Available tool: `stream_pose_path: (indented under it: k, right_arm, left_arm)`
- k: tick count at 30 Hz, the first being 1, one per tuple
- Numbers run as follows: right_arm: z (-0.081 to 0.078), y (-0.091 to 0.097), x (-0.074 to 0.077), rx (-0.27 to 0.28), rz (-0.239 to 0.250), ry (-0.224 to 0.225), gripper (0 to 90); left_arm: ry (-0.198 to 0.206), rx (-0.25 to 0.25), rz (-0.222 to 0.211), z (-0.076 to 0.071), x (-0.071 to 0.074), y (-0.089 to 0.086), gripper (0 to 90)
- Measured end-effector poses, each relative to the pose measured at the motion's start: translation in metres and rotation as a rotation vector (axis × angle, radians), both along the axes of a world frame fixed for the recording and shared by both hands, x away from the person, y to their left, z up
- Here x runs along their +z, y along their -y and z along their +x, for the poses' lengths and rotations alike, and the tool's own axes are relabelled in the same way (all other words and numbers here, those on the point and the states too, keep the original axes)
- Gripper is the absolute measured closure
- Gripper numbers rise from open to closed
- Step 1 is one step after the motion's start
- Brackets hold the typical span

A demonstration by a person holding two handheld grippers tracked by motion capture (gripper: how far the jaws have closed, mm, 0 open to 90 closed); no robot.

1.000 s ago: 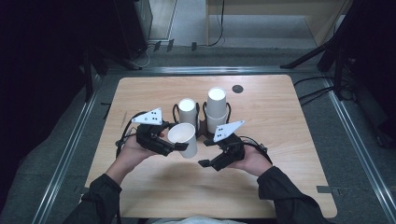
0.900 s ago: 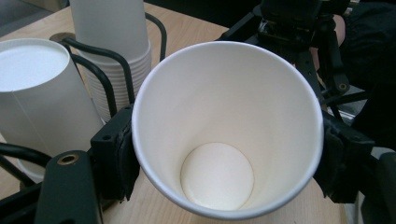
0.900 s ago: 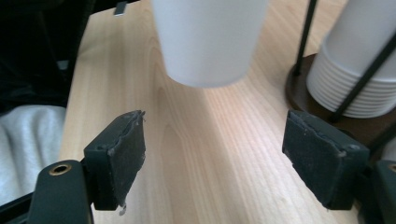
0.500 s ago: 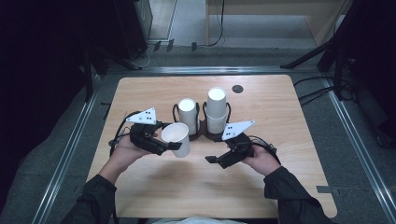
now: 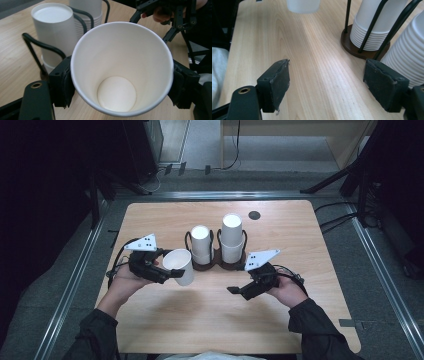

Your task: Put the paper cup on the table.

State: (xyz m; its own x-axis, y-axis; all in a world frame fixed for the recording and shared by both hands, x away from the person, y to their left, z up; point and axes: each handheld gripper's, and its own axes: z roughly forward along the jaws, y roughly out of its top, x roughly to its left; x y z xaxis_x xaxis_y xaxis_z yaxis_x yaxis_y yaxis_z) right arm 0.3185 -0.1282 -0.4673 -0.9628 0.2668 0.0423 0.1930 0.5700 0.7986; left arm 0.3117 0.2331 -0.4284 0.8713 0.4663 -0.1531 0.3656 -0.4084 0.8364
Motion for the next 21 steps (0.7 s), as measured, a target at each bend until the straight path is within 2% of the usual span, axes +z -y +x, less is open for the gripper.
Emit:
stream_pose_path:
  k: [7,12,17,21]
  right_arm:
    - [0.002,0.004,-0.001,-0.003,-0.009,-0.007,21.5]
    - [0.006,0.007,-0.004,0.003,-0.005,-0.039,21.5]
    - [0.012,0.009,-0.011,-0.017,-0.039,-0.052,21.5]
    - [0.015,0.012,-0.012,-0.036,-0.040,-0.060,21.4]
  left_arm:
    - [-0.012,0.060,0.010,0.002,-0.004,-0.020,22.1]
    - [-0.016,0.117,0.018,0.005,-0.009,-0.035,22.1]
    - [-0.013,0.164,0.042,0.010,-0.015,-0.045,22.1]
    - [-0.018,0.191,0.048,0.016,-0.020,-0.054,22.1]
